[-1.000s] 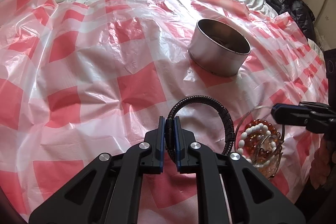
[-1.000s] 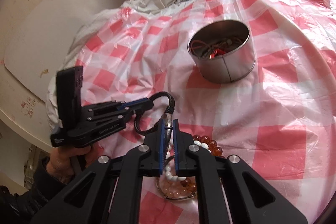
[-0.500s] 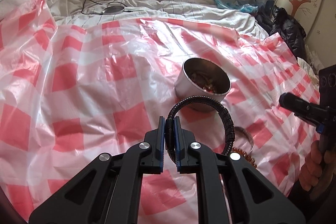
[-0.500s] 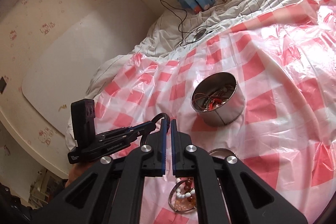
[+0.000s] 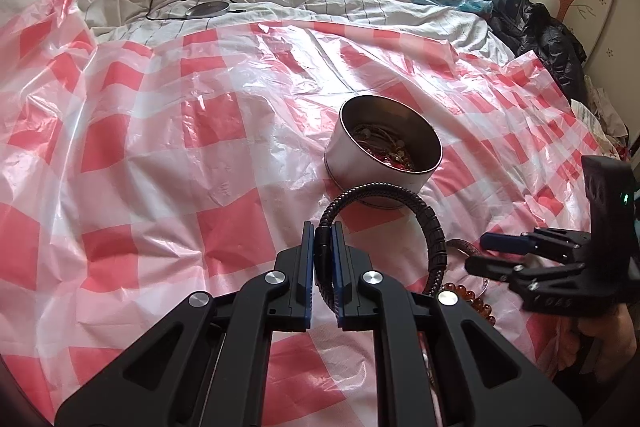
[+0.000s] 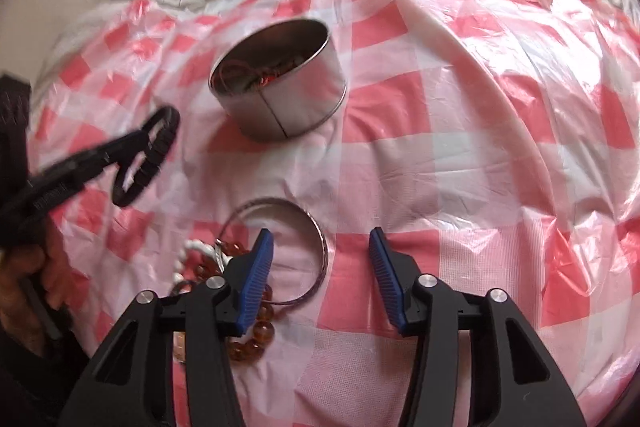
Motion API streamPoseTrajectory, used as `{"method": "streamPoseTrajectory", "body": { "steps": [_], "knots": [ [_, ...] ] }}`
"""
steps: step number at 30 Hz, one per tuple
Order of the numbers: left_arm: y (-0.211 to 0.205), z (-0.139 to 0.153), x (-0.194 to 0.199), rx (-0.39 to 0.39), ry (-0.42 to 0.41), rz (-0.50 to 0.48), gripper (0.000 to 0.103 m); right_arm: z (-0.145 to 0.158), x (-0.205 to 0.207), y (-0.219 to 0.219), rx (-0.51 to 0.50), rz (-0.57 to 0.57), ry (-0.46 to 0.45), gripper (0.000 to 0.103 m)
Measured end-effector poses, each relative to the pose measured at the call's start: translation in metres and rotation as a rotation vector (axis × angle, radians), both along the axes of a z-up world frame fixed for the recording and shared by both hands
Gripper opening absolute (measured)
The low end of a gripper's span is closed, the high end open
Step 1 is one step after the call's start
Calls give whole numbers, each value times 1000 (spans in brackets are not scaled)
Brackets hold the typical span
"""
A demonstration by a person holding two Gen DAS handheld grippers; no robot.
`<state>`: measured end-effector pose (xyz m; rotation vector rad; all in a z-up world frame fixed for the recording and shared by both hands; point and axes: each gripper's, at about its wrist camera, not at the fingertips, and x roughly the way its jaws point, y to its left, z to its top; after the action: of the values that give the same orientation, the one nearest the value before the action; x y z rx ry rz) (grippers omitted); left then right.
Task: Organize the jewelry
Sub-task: 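Carry the black bracelet into the silver tin and open the left tool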
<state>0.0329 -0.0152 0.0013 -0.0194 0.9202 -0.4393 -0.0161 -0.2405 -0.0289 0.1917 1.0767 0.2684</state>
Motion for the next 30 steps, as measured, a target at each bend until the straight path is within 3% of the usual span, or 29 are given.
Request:
{"method": "streamPoseTrajectory", "body": {
  "steps": [1, 4, 6, 11, 16, 22, 30],
  "knots": [
    [0, 0, 0, 0, -1, 1, 8, -1, -1, 5, -56, 12, -8, 19],
    [-1, 2, -1, -2, -5, 2, 8, -2, -4, 11, -101, 40, -26, 5],
    [-1, 3, 0, -3, -7, 4, 8, 0, -8, 11, -88, 37, -47, 5],
    [-3, 10, 4, -13, -26, 13, 8, 22, -14, -17, 107, -36, -135, 5],
    [-21, 20, 24, 0, -56, 7, 8, 43, -14, -38, 196, -102, -232, 5],
    [-59, 23, 51, 50, -83, -35, 8, 68, -8, -45, 188, -134, -324, 5],
    [-96, -2, 91, 147, -26, -80, 9, 73, 40, -44, 128, -117, -332, 5]
  ]
}}
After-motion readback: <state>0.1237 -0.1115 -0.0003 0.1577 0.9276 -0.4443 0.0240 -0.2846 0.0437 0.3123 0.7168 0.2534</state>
